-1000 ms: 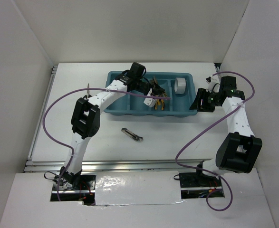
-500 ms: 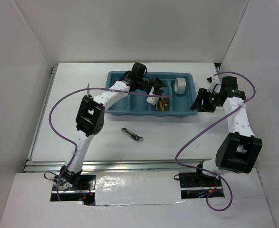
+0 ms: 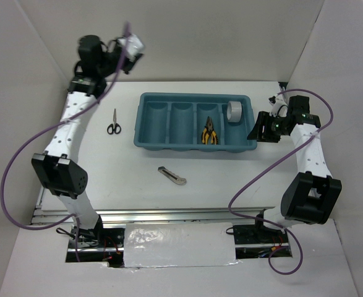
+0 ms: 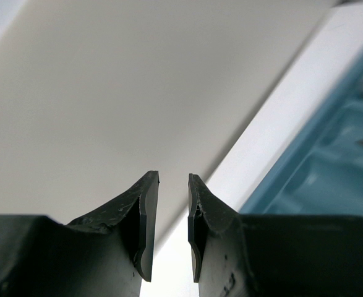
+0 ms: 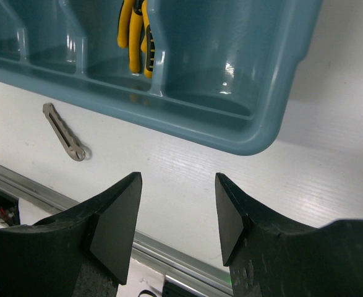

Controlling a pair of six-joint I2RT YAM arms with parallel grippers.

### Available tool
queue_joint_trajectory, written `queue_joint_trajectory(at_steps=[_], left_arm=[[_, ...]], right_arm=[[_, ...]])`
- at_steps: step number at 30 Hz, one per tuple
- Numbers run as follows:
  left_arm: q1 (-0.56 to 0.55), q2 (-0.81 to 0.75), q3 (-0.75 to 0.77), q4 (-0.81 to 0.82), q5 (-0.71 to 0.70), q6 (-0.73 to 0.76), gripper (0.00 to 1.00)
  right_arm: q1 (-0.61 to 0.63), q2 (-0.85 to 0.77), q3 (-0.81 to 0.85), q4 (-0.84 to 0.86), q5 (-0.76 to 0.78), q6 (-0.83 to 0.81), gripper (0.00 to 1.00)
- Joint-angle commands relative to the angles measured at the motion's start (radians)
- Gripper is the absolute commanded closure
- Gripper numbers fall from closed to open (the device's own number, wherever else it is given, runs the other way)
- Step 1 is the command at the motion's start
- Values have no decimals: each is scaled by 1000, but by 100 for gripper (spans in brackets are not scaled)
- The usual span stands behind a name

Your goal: Sort the tools into containers

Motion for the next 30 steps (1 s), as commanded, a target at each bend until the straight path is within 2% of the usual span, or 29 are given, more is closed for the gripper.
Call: queue_joint_trajectory(at_steps=[1, 4, 6, 7, 10, 11, 19, 27, 28, 30], left_arm=[[216, 51, -42, -257, -253, -368, 61], [372, 111, -122, -396, -257, -467, 66], [410, 110, -205, -392, -303, -534, 65], [426, 100, -304, -345, -340, -580, 65], [427, 73, -451, -300, -387, -585, 61], [427, 70, -473, -278, -391, -585, 56], [401, 146, -481, -290, -443, -692, 49], [326, 194, -425, -269, -466, -692, 45], [320, 207, -412, -275, -467, -692, 39], [312, 244, -385, -287, -461, -705, 39]], right_arm=[[23, 7, 38, 7, -9, -1, 41], [41, 15, 33, 17, 2, 2, 42], [54, 21, 33, 18, 14, 4, 42], [60, 25, 34, 18, 20, 2, 41], [71, 33, 42, 14, 35, 4, 41], [75, 38, 44, 14, 42, 5, 42], [83, 39, 19, 24, 66, 4, 42], [84, 39, 11, 21, 72, 4, 42], [84, 42, 16, 20, 72, 2, 41], [86, 42, 19, 17, 74, 1, 41]])
